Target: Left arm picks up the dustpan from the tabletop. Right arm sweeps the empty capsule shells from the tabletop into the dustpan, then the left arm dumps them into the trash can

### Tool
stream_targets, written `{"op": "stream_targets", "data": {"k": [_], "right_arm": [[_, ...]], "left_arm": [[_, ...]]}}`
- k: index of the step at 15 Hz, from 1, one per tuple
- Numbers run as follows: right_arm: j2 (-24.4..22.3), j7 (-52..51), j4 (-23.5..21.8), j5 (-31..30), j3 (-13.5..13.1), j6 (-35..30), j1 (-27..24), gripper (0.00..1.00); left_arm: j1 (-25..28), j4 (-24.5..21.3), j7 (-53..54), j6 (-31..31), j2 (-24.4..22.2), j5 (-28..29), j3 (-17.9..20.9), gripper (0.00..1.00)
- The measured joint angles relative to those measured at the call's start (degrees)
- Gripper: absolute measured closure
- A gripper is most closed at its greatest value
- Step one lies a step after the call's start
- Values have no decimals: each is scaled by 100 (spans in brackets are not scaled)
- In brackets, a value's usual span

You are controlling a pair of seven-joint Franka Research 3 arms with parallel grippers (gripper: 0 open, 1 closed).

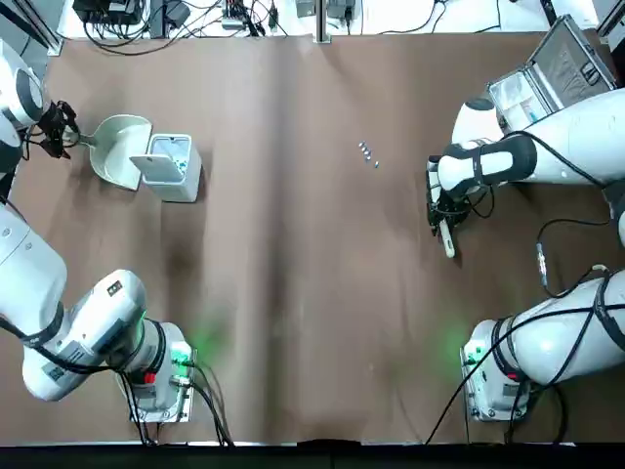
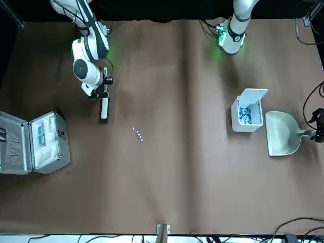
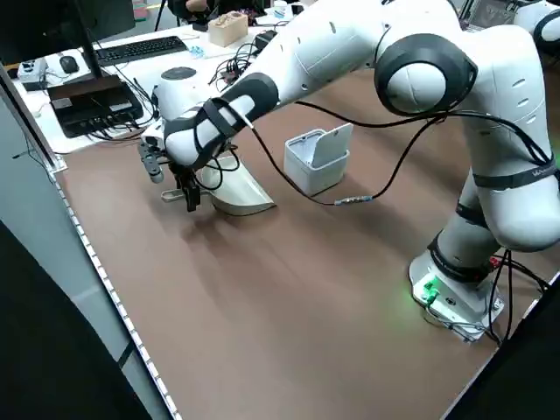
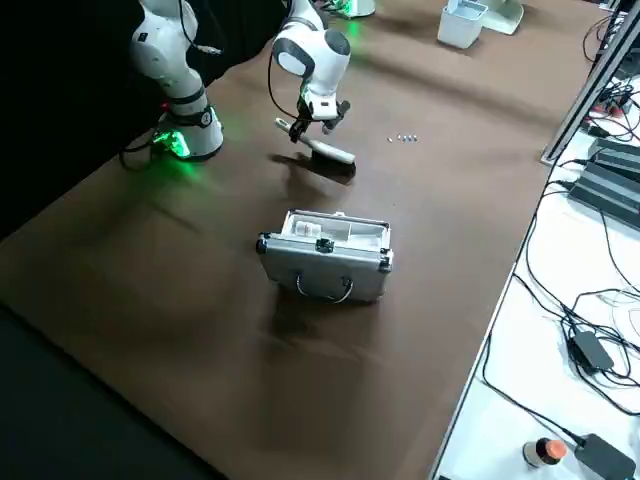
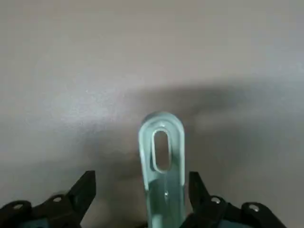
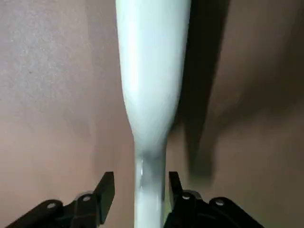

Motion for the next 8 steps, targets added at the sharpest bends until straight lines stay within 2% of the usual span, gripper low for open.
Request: {"op": "stream_targets", "data": {"k": [1, 2, 5, 8], "right_arm": [[0, 0, 0, 0, 0, -15, 0, 46], [0, 0, 0, 0, -1, -25, 0, 52], [0, 0, 0, 0, -2, -29, -8, 53], [0, -2, 0, -2, -11, -30, -36, 54]], "left_arm": [[2, 0, 0, 5, 0, 0, 0, 18], [2, 0, 0, 12, 0, 1, -1, 25], [2, 0, 0, 22, 0, 2, -2, 30], [2, 0, 0, 24, 0, 4, -4, 30]]}}
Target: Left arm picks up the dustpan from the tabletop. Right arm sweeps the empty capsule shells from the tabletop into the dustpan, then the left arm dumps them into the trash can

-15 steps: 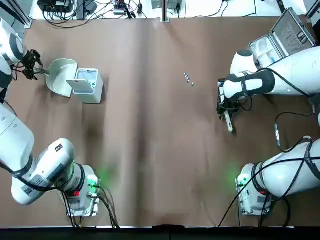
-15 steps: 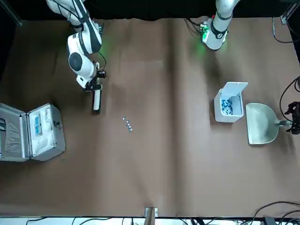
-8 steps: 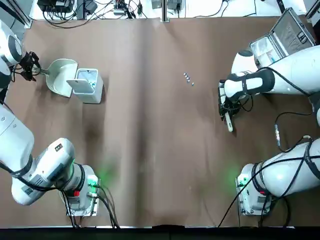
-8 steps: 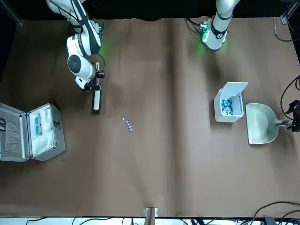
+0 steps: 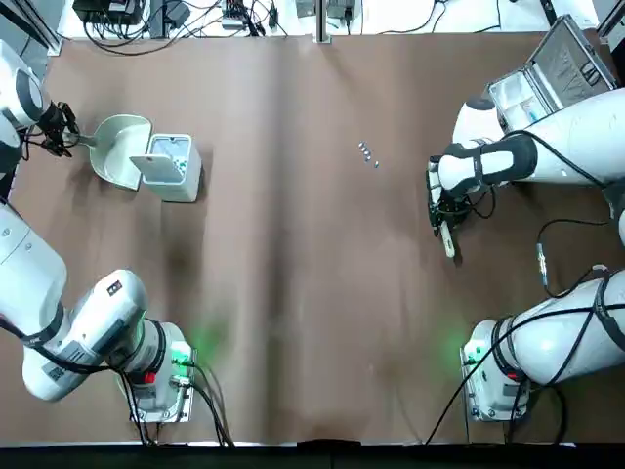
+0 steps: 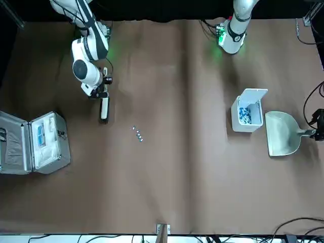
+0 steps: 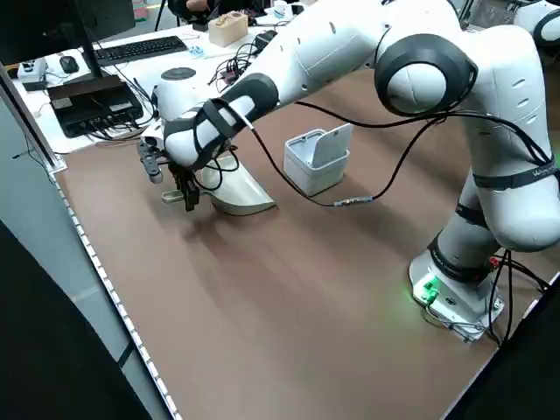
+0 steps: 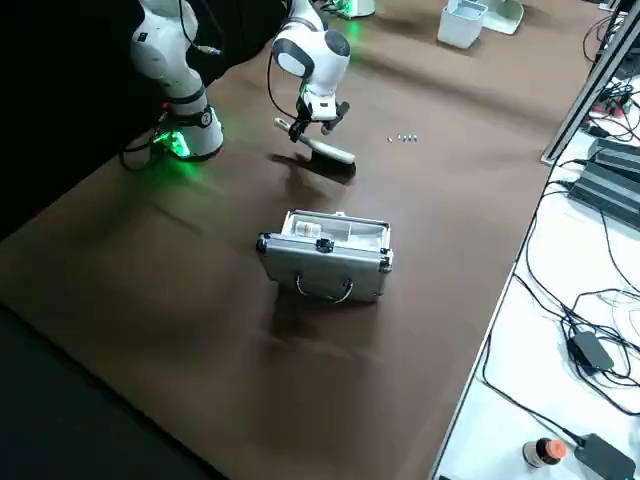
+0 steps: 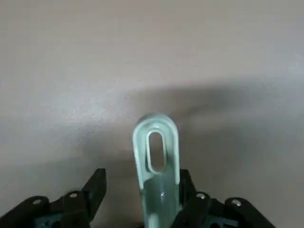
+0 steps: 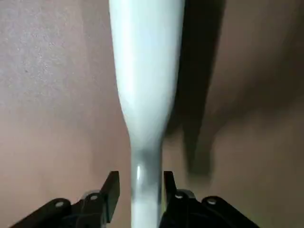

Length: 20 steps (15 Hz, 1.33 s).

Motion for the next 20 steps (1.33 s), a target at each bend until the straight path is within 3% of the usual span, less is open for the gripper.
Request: {"op": "stream_targets", "data": {"k": [4, 8, 16, 20], "right_arm": [[0, -6, 1, -12, -6, -26, -54, 58], [0, -18, 9, -88, -16, -61, -146, 60], [0, -20, 59, -93, -12, -104, -147, 67], [0, -20, 59, -95, -5, -115, -147, 69]], "left_arm": [[-1, -1, -4, 8, 0, 1, -4, 33], [-4, 1, -73, 37, -1, 15, -10, 67], [3, 116, -569, 36, -252, 12, -89, 67], [15, 206, -715, -458, -743, 12, -500, 67]]}}
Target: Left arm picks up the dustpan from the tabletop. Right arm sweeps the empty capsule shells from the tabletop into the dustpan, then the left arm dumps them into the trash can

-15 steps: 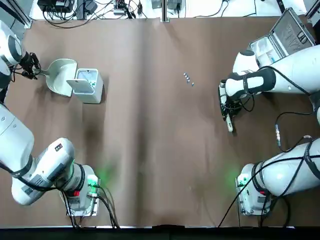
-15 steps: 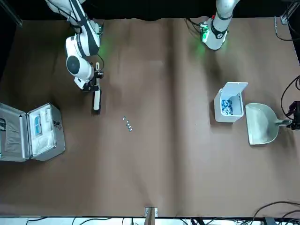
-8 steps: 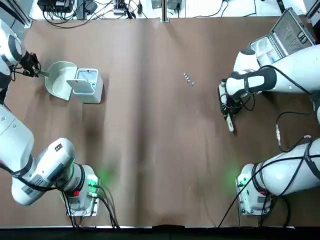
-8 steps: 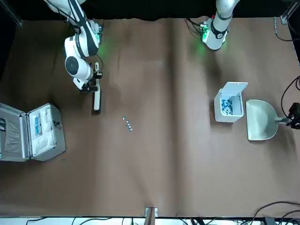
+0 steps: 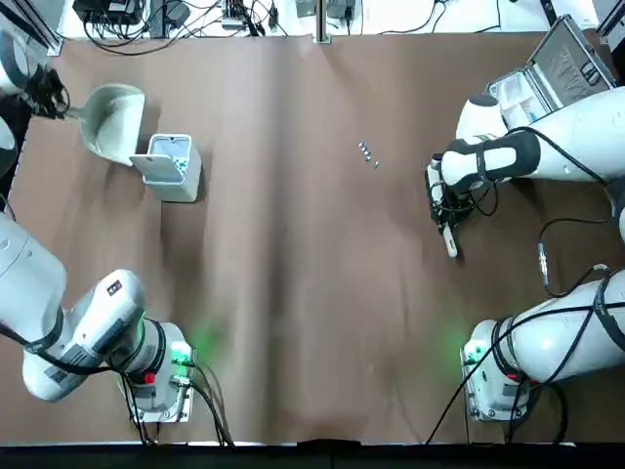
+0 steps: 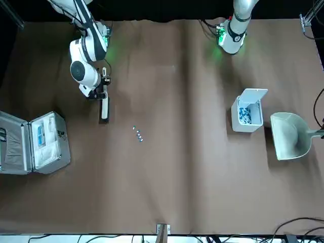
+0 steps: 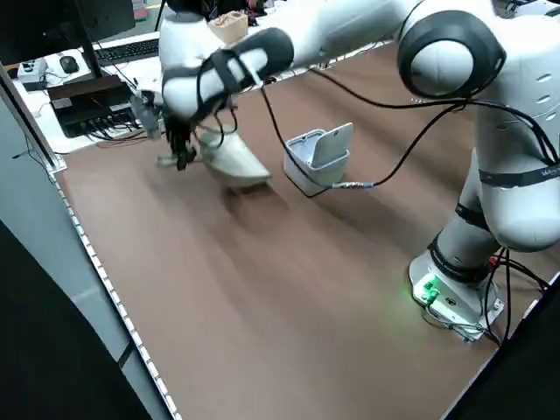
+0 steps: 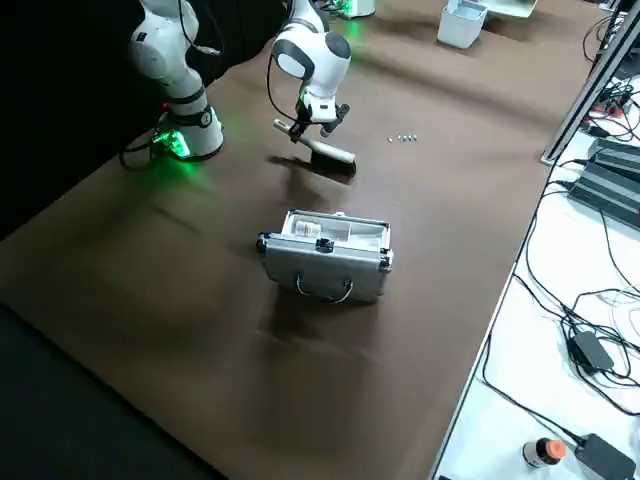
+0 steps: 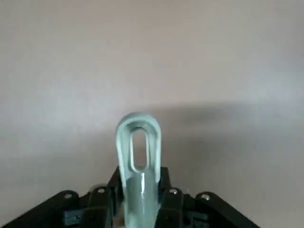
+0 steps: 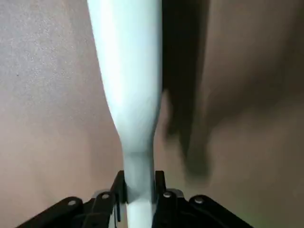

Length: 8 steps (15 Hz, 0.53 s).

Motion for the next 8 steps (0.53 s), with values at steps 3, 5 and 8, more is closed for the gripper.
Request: {"op": "stream_targets", "data": {"k": [3, 5, 8], "right_arm": [[0, 0, 0, -1, 1, -1, 0, 72], [0, 0, 2, -1, 2, -1, 0, 73], [0, 0, 8, -1, 2, -7, 0, 73]], "left_arm": [[-6, 59, -183, -229, -382, 0, -453, 67], [-9, 87, -230, -466, -593, 0, -716, 67], [-11, 399, -459, -1134, -728, 0, -1099, 67]]}}
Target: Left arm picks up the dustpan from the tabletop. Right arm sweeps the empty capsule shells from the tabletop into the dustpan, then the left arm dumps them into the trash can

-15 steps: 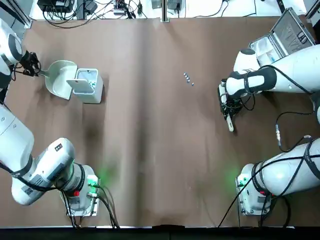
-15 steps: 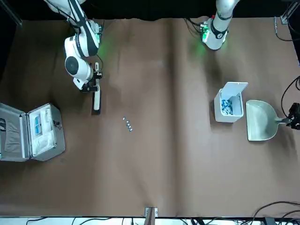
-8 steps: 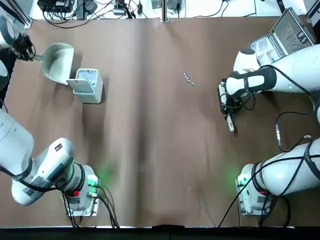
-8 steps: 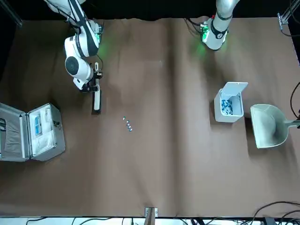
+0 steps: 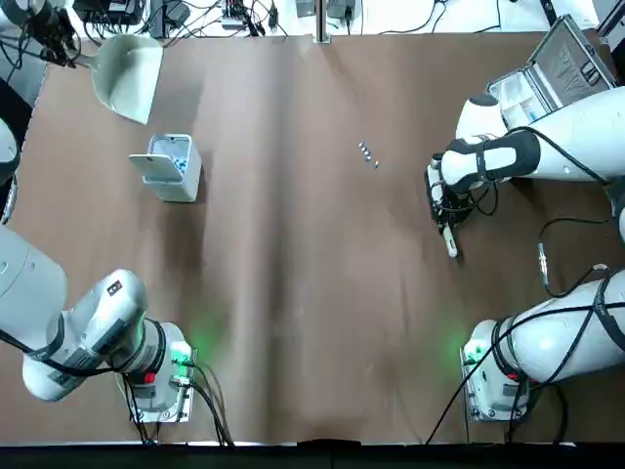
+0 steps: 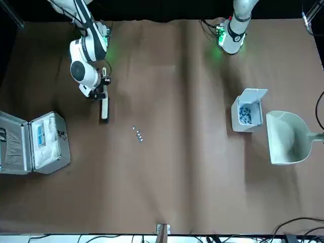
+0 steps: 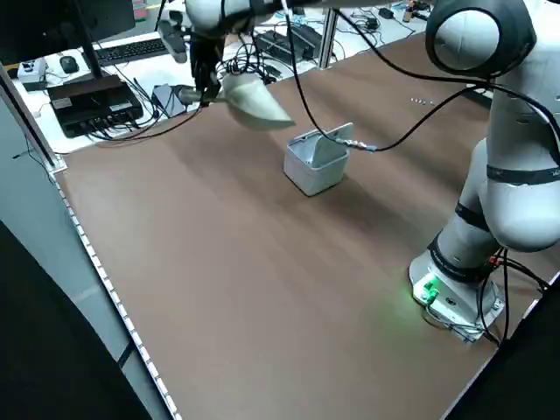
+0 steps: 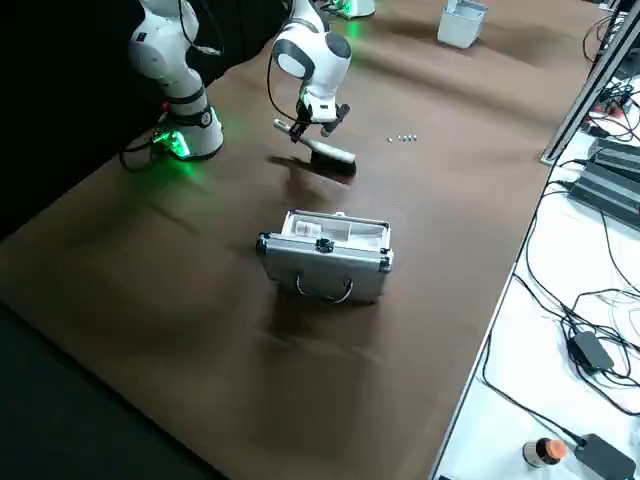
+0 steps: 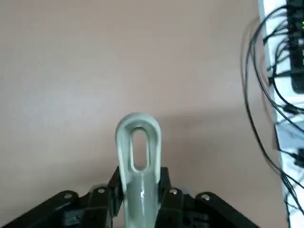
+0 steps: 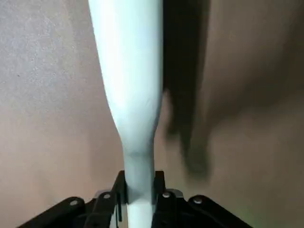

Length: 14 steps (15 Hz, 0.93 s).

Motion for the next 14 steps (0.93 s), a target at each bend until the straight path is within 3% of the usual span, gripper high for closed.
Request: {"op": "stream_targets", "data": {"k": [2, 3, 9, 12, 14], "right_arm": [[0, 0, 8, 0, 0, -33, 0, 73], [0, 0, 29, 0, 0, -70, 0, 73], [0, 1, 177, 0, 2, -223, -1, 73], [0, 1, 344, 0, 0, -429, -2, 73], [0, 1, 467, 0, -3, -500, -6, 73]], "left_arm": [[0, 168, -293, -281, -23, 0, -270, 67], [-2, 223, -652, -363, -36, 0, -600, 67], [-39, 239, -1708, -660, -46, 9, -1543, 67], [-281, 226, -1984, -687, -46, 11, -1655, 67], [-704, 200, -2215, -701, -46, 11, -1497, 67]]}}
